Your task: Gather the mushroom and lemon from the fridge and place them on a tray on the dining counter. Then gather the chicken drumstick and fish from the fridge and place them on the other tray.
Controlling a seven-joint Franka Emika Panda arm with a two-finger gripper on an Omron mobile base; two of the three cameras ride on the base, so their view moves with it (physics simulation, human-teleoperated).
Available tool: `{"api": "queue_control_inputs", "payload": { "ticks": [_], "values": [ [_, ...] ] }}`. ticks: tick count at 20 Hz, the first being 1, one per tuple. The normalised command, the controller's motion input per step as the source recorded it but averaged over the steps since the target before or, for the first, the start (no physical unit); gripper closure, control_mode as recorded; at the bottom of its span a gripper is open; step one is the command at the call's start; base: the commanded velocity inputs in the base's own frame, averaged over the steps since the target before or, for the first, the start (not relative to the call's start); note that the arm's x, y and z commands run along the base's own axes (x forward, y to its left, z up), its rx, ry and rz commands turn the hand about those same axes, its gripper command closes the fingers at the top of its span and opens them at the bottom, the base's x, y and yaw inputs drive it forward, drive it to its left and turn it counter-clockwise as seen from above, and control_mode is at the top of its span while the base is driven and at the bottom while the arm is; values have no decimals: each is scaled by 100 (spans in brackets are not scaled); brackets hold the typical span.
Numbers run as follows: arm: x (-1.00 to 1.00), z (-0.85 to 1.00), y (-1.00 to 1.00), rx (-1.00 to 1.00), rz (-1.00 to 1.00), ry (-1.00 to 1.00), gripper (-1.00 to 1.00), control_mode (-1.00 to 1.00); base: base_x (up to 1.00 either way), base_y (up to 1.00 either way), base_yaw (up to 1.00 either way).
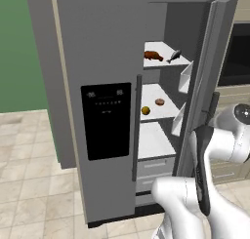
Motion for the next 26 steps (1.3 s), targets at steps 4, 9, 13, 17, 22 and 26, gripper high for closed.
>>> {"api": "queue_control_inputs", "payload": {
  "ticks": [4,9,13,17,22,26],
  "values": [
    [-33,9,100,-24,10,8,-100,-100,0,0,0],
    [15,18,100,-25,2,10,-100,-100,0,0,0],
    [88,15,85,-18,-2,10,-100,-100,0,0,0],
    [100,0,32,-11,0,14,-100,-100,0,0,0],
    [100,0,-5,-10,-4,17,-100,-100,0,0,0],
    [95,-4,-52,-8,-13,20,-100,-100,0,0,0]
  ]
}}
